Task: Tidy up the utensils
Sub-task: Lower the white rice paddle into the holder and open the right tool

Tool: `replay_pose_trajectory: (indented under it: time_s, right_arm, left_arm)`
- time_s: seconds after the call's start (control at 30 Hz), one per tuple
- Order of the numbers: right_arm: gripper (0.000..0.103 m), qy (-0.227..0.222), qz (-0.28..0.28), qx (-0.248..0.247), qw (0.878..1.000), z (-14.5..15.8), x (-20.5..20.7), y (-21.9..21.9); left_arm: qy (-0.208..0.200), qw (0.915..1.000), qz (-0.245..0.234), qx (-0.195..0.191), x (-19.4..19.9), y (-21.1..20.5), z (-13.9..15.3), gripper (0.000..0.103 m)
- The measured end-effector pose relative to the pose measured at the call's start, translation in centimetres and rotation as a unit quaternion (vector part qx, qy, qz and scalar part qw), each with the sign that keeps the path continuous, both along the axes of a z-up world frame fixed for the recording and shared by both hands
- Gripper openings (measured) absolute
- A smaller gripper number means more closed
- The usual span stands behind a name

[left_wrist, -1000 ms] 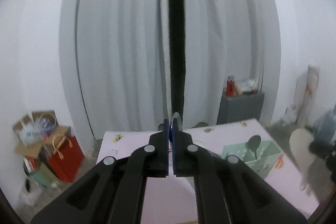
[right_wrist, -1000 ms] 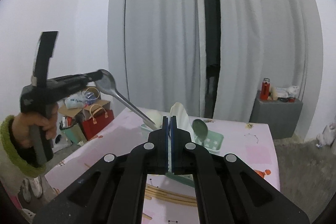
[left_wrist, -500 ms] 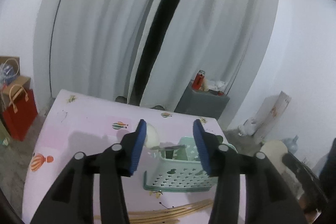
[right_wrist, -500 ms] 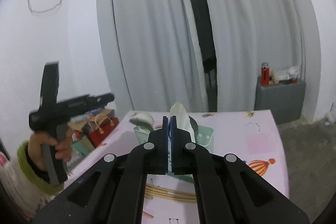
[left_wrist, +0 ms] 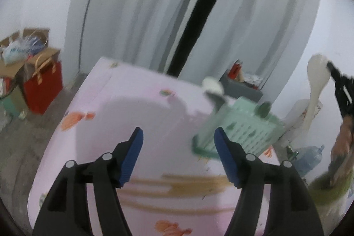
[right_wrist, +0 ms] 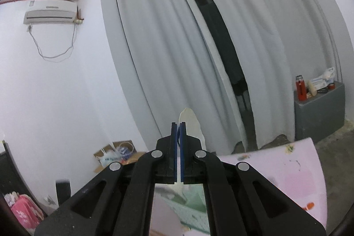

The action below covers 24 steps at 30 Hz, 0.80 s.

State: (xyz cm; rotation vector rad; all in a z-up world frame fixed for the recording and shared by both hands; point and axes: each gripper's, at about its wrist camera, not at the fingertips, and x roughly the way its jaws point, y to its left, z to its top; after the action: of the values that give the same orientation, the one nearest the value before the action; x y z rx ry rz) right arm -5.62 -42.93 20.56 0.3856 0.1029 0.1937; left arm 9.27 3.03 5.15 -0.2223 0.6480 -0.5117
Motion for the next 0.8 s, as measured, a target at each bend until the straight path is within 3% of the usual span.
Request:
replay_pose_trajectory:
  time_s: [0.17,0.43,0.8]
  right_arm:
    - [0.0,0.003,0.0,0.02,1.0,-0.7,3.2,-0.4]
    - [0.0,0.032,-0.01,0.063,0.997,-5.3,5.9,-1.4]
    - [0.001,0.072,-0.022,0.081,0.994,-8.5,2.7,-2.3]
  left_arm:
    - [0.033,0.9992,0.02,0.012,-1.3,2.0,-2.6,0.065]
    - [0.033,0.9989,0.022,0.024,-2.9,3.2,-4.6,0.065]
    - [0.033,0.999,-0.003,0.029,-3.3,1.7,-5.0,0.065]
